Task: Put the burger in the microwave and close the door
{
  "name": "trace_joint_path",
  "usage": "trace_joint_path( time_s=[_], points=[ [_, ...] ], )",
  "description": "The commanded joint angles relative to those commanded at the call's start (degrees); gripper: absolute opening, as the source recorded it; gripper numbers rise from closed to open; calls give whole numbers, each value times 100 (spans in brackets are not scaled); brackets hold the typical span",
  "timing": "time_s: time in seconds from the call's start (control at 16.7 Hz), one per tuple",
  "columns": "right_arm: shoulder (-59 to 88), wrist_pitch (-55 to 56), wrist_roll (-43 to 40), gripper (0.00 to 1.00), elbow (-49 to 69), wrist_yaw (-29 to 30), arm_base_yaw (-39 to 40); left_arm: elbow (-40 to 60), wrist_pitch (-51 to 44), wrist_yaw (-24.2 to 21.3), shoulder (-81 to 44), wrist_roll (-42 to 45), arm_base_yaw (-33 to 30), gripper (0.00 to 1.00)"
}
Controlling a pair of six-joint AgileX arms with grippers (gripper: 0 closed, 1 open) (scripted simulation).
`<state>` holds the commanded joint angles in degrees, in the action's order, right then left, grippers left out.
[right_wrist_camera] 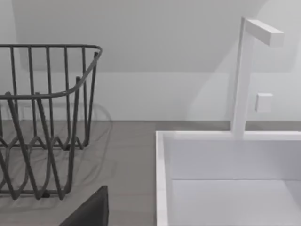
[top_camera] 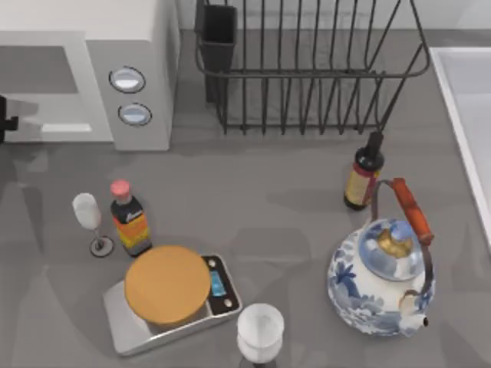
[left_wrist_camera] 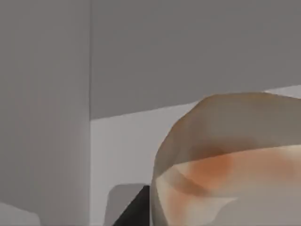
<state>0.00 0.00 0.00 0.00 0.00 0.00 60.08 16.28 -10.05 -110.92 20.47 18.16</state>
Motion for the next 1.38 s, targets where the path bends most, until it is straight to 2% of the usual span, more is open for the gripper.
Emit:
trace_joint_path(
  time_s=[0.3, 0.54, 1.08, 1.38],
  points=[
    [0, 0, 0, 100, 0, 0, 0, -814, 2366, -359, -430, -810, -238, 0],
    [0, 0, 0, 100, 0, 0, 0, -1313, 3339, -553, -673, -1298, -331, 0],
    [0, 0, 0, 100, 0, 0, 0, -1348, 3444, -560, -749, -1384, -379, 0],
    [0, 0, 0, 100, 0, 0, 0, -398, 3053, -480, -1414, -1416, -457, 0]
  ],
)
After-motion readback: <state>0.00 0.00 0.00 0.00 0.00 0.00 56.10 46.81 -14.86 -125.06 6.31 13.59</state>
